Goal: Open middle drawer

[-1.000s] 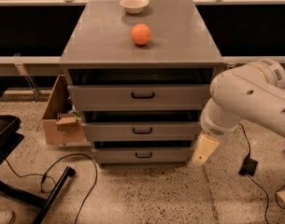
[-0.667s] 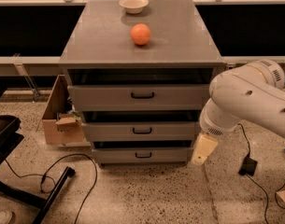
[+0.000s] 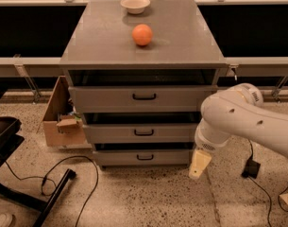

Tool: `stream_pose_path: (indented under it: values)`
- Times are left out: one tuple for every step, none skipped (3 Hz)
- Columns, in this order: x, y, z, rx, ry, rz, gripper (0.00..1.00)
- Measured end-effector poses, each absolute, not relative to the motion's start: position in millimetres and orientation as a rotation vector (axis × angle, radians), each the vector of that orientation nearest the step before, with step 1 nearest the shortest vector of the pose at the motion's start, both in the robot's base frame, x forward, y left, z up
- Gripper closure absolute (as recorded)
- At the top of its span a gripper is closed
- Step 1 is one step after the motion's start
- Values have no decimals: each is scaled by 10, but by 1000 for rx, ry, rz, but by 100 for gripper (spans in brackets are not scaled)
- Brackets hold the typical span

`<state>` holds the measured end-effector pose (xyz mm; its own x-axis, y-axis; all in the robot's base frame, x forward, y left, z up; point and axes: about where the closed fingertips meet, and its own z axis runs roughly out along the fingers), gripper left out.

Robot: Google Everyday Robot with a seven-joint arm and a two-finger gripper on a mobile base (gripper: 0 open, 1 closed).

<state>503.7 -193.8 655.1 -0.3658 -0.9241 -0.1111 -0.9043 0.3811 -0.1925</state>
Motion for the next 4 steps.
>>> stream_pose_path:
  values:
    - [5195, -1963, 5921, -1710, 2395, -124, 0]
    - [5582, -1985, 5336, -1842, 2248, -126, 0]
    - [5866, -1949, 5057, -1950, 2127, -135, 0]
    - [5873, -1918, 5046, -1951, 2127, -148, 0]
